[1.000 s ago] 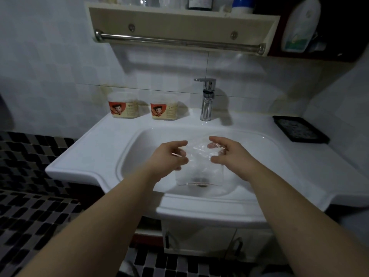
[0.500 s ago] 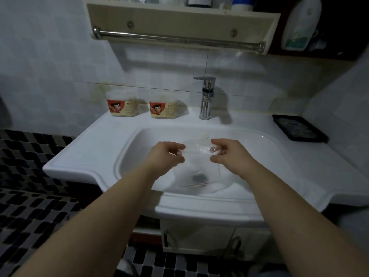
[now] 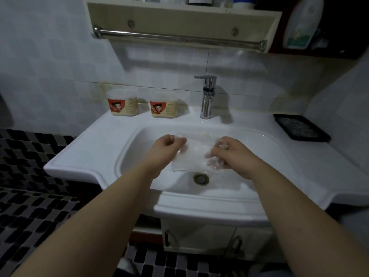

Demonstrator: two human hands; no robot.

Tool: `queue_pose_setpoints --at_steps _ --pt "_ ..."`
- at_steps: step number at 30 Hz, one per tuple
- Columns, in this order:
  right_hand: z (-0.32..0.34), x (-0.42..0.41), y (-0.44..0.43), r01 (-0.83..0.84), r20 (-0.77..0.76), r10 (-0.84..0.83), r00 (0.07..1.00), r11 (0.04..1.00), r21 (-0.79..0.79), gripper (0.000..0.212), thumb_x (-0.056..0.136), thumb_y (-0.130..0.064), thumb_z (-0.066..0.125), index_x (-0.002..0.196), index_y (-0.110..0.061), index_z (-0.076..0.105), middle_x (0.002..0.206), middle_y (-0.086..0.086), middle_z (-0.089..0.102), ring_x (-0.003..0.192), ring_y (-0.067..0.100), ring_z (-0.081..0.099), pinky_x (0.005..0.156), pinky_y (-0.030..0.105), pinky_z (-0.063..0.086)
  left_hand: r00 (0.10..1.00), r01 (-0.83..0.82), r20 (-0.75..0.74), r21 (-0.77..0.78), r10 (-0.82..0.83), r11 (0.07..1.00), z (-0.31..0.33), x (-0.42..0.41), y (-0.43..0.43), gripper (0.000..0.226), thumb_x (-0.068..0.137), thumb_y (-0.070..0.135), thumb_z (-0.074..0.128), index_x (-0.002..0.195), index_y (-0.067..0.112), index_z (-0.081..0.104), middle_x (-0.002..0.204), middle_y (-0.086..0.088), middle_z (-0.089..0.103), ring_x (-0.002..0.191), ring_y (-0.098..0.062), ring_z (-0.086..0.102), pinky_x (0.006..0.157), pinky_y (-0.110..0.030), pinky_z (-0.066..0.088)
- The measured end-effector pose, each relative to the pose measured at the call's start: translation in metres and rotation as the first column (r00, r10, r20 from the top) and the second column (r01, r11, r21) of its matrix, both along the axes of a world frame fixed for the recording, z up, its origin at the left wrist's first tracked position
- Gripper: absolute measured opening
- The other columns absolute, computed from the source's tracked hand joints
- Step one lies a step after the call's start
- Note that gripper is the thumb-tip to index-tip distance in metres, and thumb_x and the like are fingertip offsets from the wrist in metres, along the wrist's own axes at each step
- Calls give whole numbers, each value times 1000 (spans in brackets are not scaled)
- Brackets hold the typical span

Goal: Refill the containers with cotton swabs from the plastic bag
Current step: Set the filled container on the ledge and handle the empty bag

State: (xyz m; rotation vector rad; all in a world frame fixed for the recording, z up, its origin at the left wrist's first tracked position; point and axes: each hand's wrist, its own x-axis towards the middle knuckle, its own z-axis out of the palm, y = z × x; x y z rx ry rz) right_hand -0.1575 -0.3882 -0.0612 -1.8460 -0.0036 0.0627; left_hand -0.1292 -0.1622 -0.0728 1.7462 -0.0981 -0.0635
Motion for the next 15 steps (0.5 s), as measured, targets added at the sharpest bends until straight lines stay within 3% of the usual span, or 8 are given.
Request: queue_pose_setpoints --at_steps 2,5,8,10,13,15 --pt "3 -2 1 28 -10 -27 1000 996 89 8 100 -10 63 98 -12 55 95 15 78 78 34 74 72 46 62 992 78 -83 -151 -92 985 1 -2 -1 28 93 25 74 110 6 62 100 -15 75 90 -29 74 68 -36 58" --pt "7 -5 2 54 32 -62 998 978 202 13 99 -2 61 98 -15 60 90 14 75 65 26 70 58 33 59 980 124 -118 -259 -159 958 3 -7 -4 14 96 3 66 99 10 55 88 -17 70 77 -28 75 63 -31 59" --pt "13 -7 4 8 47 -27 999 935 353 33 95 15 53 105 -12 70 85 9 74 56 17 63 52 24 51 974 76 -167 -402 -154 912 12 -9 -3 16 99 -6 54 92 8 55 82 -17 67 64 -24 71 54 -23 56" --pt "16 -8 4 -4 13 -2 1000 904 428 40 88 20 50 93 -8 77 82 12 71 57 17 63 54 25 52 966 25 -212 -500 -150 865 17 -8 -2 25 99 -10 46 83 8 55 79 -15 64 57 -18 68 49 -19 54" --pt "19 -9 5 -17 -84 70 994 857 514 27 77 4 54 90 1 77 83 16 67 64 20 63 60 28 52 956 -68 -277 -540 -101 839 19 -6 -1 19 99 -4 49 87 6 61 85 -14 63 54 -15 66 48 -17 54" --pt "18 -7 2 -10 -112 84 990 842 539 23 89 -7 55 94 6 73 78 12 64 62 19 59 58 28 50 944 -98 -311 -591 -113 801 18 -4 -1 15 100 4 47 91 5 60 86 -15 62 58 -18 66 50 -21 56"
